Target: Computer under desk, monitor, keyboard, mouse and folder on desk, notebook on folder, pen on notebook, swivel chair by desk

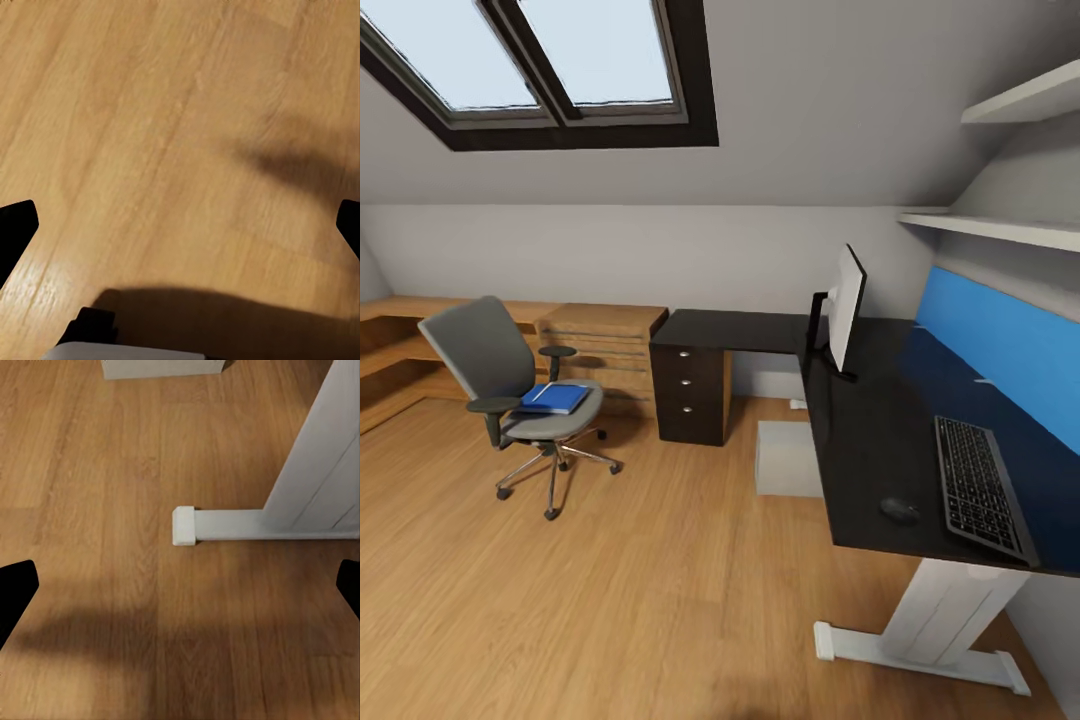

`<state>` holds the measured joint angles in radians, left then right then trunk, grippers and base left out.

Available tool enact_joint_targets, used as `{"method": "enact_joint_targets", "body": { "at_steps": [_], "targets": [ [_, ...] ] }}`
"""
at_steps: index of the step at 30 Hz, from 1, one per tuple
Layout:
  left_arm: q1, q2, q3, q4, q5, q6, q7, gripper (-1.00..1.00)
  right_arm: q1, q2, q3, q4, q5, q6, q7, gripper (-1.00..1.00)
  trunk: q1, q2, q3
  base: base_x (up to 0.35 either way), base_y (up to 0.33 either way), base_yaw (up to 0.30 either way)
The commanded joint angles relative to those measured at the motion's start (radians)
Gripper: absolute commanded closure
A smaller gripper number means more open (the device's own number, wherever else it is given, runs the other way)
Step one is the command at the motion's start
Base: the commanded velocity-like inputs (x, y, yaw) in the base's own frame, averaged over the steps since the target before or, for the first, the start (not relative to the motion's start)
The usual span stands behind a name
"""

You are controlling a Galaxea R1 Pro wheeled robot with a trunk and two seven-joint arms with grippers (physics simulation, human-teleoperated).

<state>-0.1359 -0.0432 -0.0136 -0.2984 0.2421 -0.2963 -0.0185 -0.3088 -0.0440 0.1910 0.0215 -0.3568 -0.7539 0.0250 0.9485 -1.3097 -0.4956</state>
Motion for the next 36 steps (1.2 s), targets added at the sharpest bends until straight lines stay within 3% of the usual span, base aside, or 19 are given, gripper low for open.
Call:
{"method": "enact_joint_targets", "body": {
  "at_steps": [1,31,36],
  "targets": [
    [-0.001,0.000,-0.001,0.001,0.008,-0.003,-0.002,-1.00,-0.001,0.000,0.008,0.002,-0.010,-0.004,0.003,-1.00,-0.004,0.007,0.002,0.000,-0.003,0.000],
    [-0.001,-0.003,-0.001,0.001,0.009,0.004,0.003,-1.00,-0.001,0.001,0.008,0.003,-0.010,-0.004,0.002,-1.00,-0.119,0.217,0.096,0.000,0.000,0.000],
    [-0.001,-0.004,-0.003,0.000,0.008,0.007,0.026,-1.00,-0.001,0.001,0.008,0.002,-0.010,-0.004,0.002,-1.00,-0.138,0.252,0.112,0.000,0.000,0.000]
  ]
}}
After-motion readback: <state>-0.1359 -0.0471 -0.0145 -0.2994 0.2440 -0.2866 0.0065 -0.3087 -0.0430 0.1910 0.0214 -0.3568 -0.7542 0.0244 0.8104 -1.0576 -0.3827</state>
